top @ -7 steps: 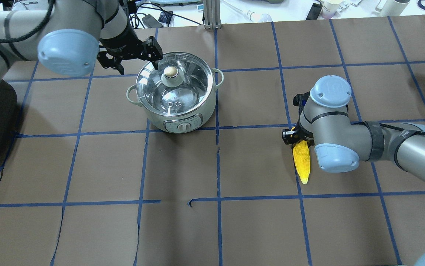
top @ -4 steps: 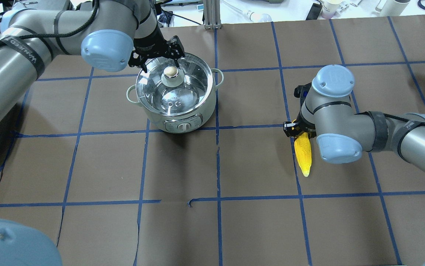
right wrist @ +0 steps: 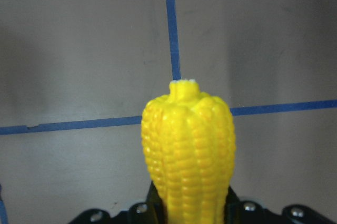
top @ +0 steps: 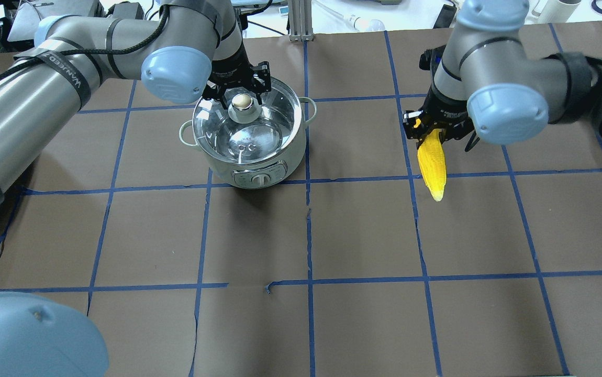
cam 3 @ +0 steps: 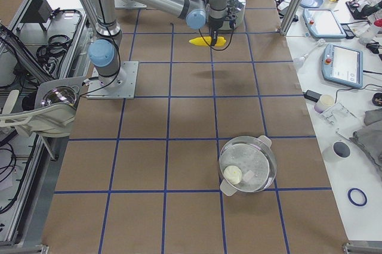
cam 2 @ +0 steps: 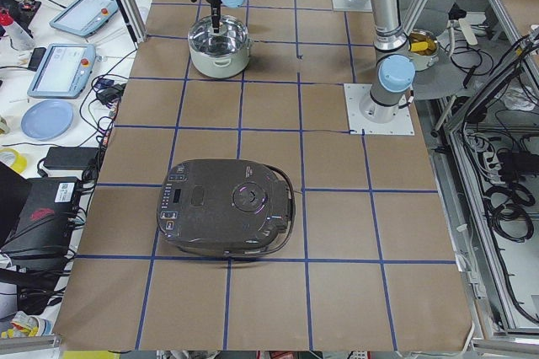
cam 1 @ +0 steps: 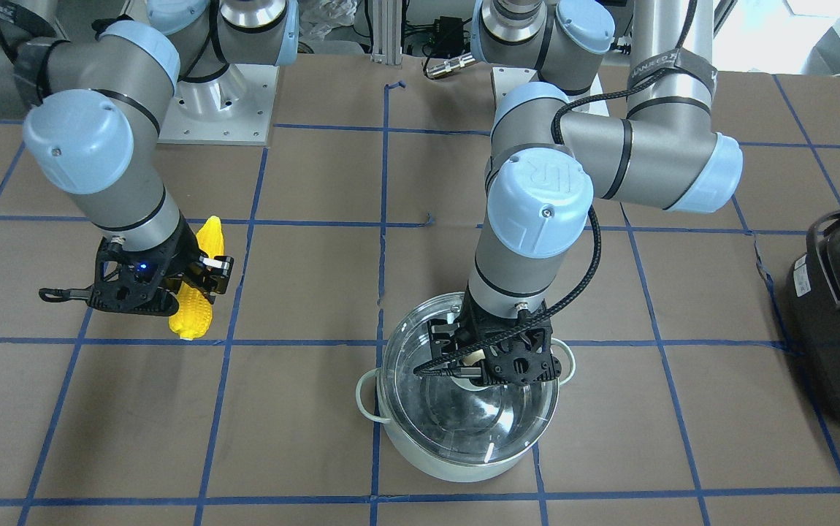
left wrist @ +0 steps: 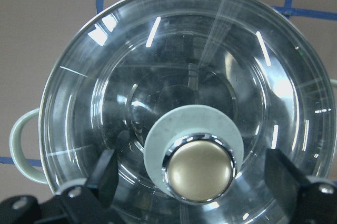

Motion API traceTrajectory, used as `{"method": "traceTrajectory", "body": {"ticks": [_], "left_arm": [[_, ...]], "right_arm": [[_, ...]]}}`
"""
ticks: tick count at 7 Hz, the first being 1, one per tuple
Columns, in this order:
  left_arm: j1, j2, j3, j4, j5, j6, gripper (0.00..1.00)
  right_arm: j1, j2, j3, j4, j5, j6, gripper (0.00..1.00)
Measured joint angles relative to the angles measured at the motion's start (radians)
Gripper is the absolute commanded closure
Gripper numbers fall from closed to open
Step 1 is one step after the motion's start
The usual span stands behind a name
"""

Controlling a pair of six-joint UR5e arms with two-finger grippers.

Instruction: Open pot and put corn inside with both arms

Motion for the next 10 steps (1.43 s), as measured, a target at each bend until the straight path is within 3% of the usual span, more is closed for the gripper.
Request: {"method": "traceTrajectory", "body": {"ticks": [2, 4, 8, 10], "left_arm": [[0.000, 0.000, 0.005, 0.004, 0.000, -0.004, 1.00], [0.001, 0.017, 0.032, -0.006, 0.001, -0.005, 1.00], [0.165, 0.045, 0.077, -0.128, -0.002, 0.162, 1.00], [0.302, 0.059, 0.041, -0.175, 0.001, 0.394, 1.00]], "right_arm": [[0.036, 0.030, -0.168, 0.128, 0.013, 0.004, 0.86], [0.075, 0.051, -0.240, 0.158, 0.021, 0.011, 0.86], [0.185, 0.075, -0.263, 0.077, 0.022, 0.100, 0.85], [0.318, 0.190, -0.377, 0.028, 0.021, 0.282, 0.83]]}}
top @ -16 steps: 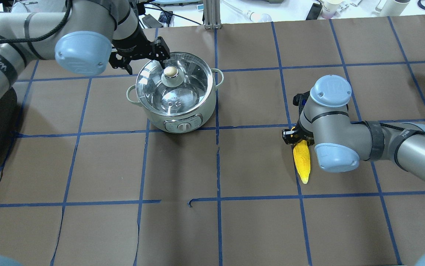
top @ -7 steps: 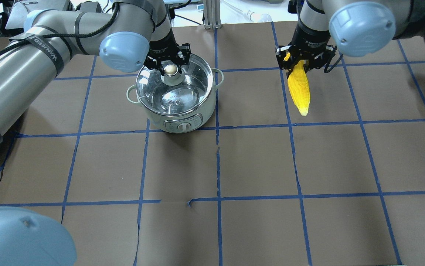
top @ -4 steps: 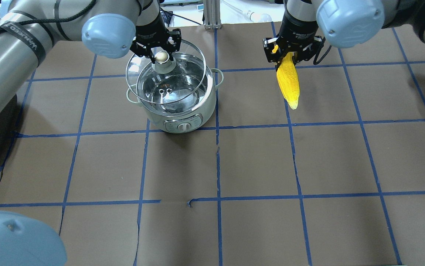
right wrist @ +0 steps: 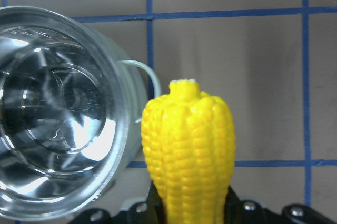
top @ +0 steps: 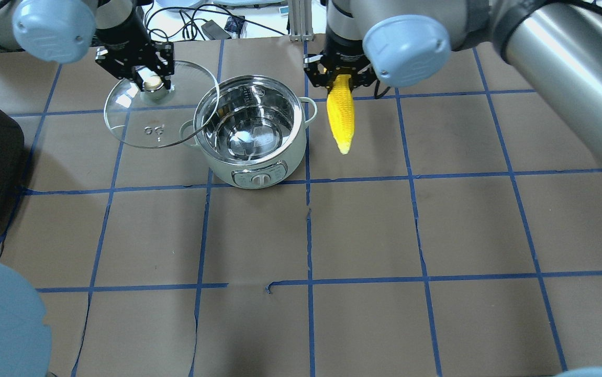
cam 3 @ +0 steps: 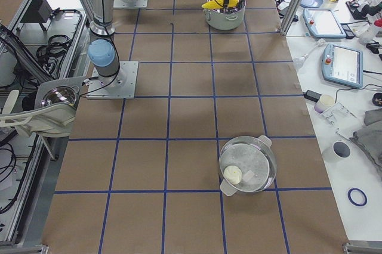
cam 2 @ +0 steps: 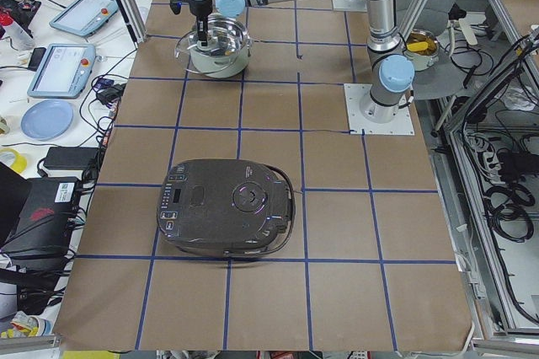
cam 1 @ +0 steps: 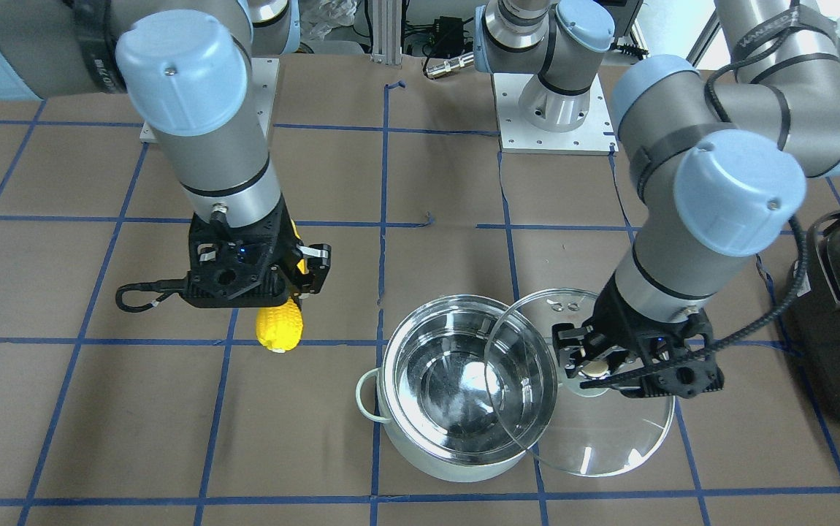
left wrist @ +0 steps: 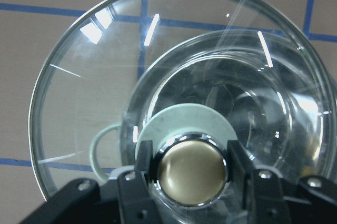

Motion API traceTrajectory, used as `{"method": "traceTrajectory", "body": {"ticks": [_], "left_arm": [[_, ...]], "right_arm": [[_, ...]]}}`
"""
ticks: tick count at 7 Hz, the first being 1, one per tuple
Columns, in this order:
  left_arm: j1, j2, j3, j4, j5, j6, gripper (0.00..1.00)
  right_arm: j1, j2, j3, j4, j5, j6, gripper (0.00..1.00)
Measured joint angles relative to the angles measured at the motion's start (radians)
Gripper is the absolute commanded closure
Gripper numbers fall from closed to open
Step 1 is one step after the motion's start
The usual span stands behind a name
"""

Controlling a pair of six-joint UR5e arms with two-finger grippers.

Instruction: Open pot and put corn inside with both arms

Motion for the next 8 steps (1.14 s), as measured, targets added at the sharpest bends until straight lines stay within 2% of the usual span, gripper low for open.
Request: {"method": "traceTrajectory", "body": {"ticks": [2, 3, 6, 7, 8], "left_arm": [[0.118, 0.007, -0.070, 0.021, 0.006, 0.263, 1.00], [0.150, 0.008, -0.116, 0.069, 0.007, 0.342, 1.00], [0.241, 0.030, -0.350, 0.337, -0.006, 0.467, 1.00], [0.252, 0.041, -0.413, 0.386, -0.016, 0.477, 1.00], [0.257, 0.054, -0.473, 0.433, -0.032, 0.482, 1.00]], "right_arm": [[0.119, 0.170, -0.209, 0.018, 0.000, 0.201, 0.81], [0.146, 0.229, -0.284, 0.034, 0.001, 0.259, 0.80], [0.163, 0.327, -0.331, 0.038, -0.001, 0.303, 0.80], [0.164, 0.353, -0.331, 0.021, 0.000, 0.303, 0.76], [0.164, 0.373, -0.331, 0.002, 0.000, 0.301, 0.52]]}}
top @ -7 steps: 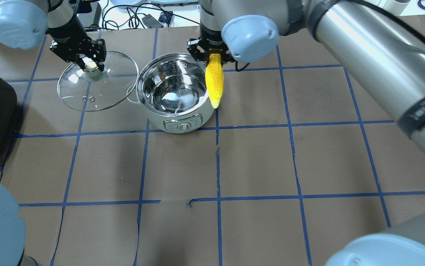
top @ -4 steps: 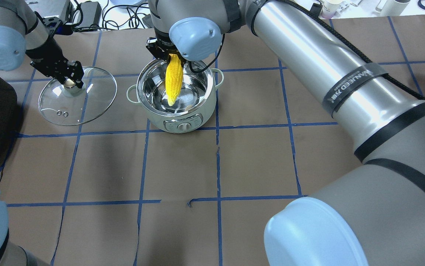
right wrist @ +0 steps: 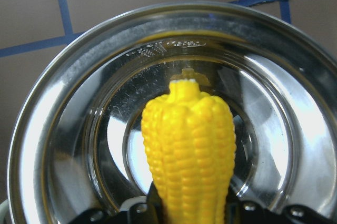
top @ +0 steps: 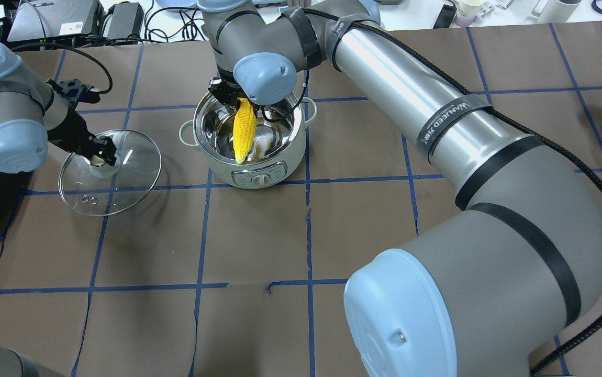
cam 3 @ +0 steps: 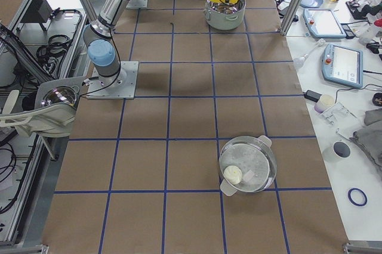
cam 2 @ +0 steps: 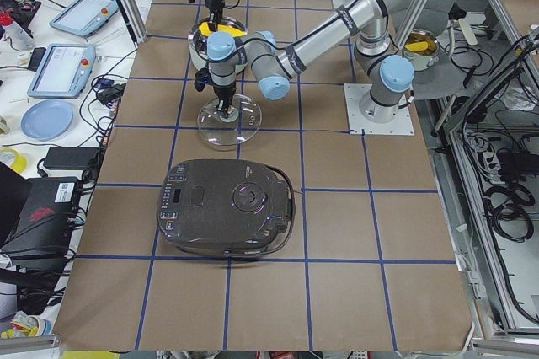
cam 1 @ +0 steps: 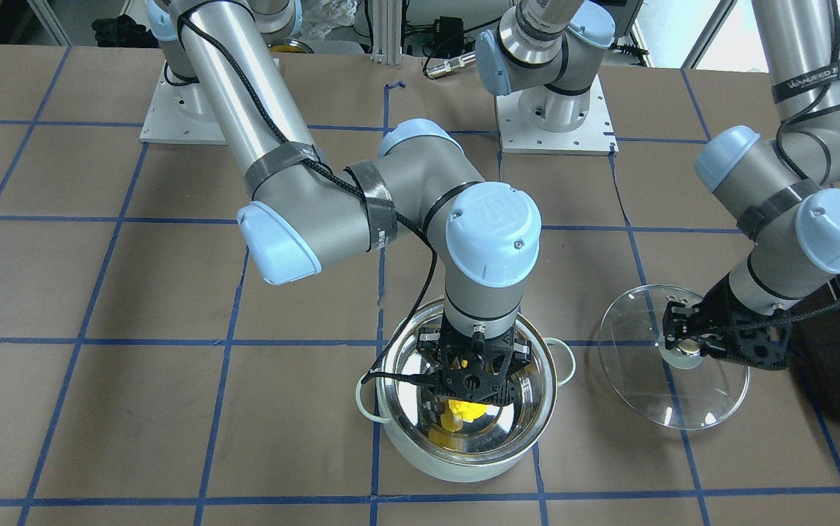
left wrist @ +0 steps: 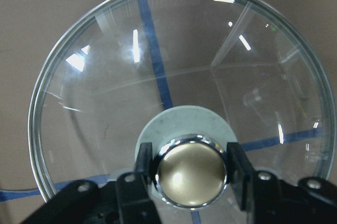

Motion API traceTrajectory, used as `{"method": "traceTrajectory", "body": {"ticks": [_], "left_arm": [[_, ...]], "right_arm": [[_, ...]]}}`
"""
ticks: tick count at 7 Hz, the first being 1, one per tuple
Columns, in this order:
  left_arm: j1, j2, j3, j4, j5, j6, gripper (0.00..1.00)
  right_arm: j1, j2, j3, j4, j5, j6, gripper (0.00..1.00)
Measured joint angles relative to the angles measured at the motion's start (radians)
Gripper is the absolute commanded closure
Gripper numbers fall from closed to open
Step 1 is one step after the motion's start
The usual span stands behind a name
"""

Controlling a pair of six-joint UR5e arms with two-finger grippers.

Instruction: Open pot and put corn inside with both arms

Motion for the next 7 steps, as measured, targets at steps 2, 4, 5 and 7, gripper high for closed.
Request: {"method": "traceTrajectory", "body": {"ticks": [2, 4, 5, 7], "left_arm": [[0.005, 0.010, -0.065, 0.077, -0.011, 0.005, 0.01], [0.007, 0.010, -0.074, 0.093, -0.011, 0.033, 0.00], [0.007, 0.009, -0.071, 0.094, -0.008, 0.053, 0.00], [-0.003, 0.018, -0.030, 0.064, 0.002, 0.059, 0.00]], "right_arm": [[0.001, 0.012, 0.015, -0.022, 0.000, -0.003, 0.06], [0.004, 0.008, 0.047, -0.056, 0.000, -0.001, 0.00], [0.005, -0.006, 0.052, -0.061, 0.001, -0.001, 0.00], [-0.001, -0.066, 0.054, -0.035, 0.002, -0.028, 0.00]]}}
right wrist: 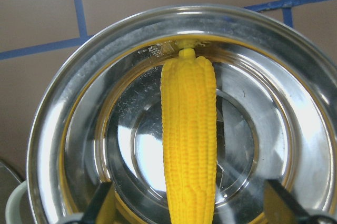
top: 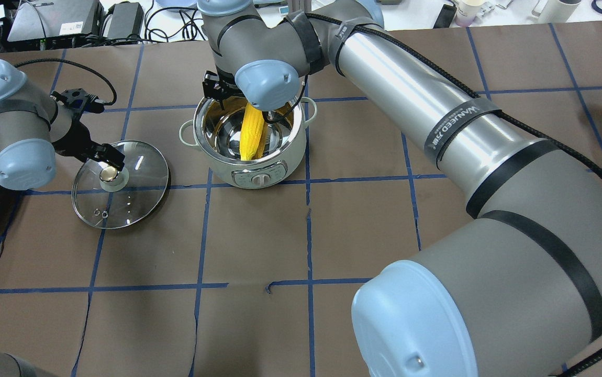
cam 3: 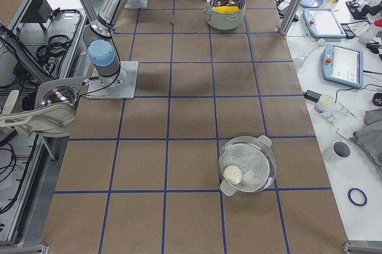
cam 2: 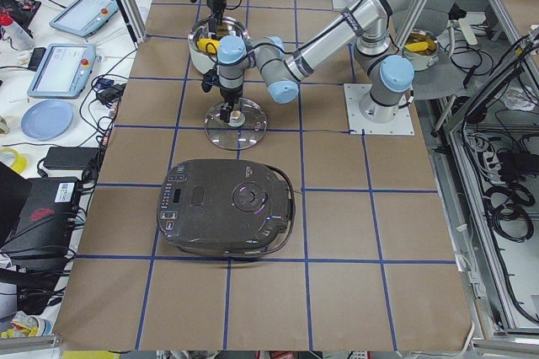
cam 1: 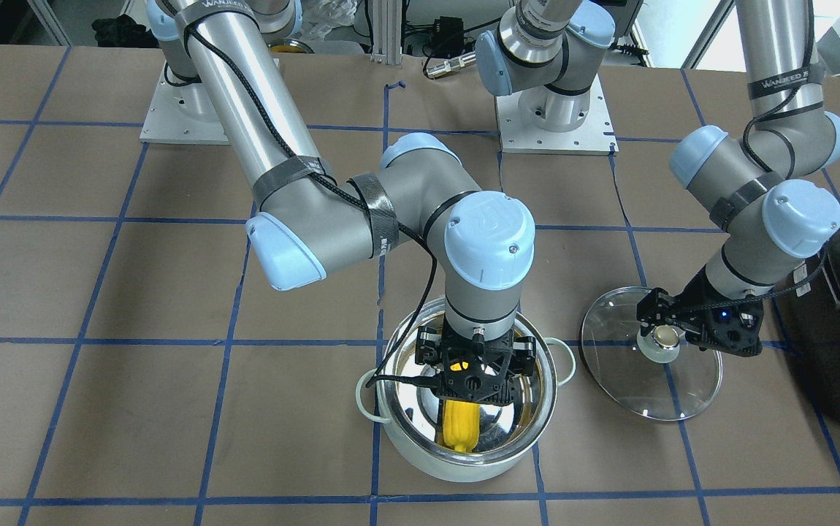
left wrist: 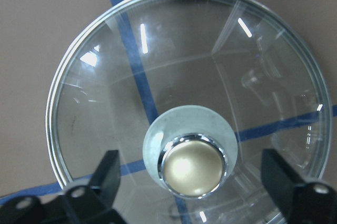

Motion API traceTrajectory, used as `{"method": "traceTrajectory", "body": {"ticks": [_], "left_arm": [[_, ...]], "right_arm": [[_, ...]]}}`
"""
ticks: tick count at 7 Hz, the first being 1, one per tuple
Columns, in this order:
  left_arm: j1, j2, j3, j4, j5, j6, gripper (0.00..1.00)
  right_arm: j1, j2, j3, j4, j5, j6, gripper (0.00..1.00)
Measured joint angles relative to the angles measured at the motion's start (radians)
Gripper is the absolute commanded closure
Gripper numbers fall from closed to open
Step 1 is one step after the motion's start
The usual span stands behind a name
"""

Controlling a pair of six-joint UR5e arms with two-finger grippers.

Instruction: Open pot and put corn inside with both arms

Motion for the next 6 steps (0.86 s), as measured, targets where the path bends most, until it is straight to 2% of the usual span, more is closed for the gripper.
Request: {"method": "traceTrajectory", "body": {"ticks": [2, 3, 6], "left_arm": [[-0.070, 0.075, 0.078, -0.137, -0.007, -0.080, 0.00], [-0.140, 0.127, 0.132, -0.224, -0.010, -0.183, 0.00], [-0.342, 0.256, 0.261, -0.492, 0.006, -0.484, 0.00]], "right_arm": [[-0.048, -0.088, 0.001, 0.115, 0.003, -0.077, 0.00], [-0.093, -0.137, 0.004, 0.196, 0.008, -0.141, 0.00], [-0.291, -0.329, 0.047, 0.453, 0.006, -0.422, 0.00]]}}
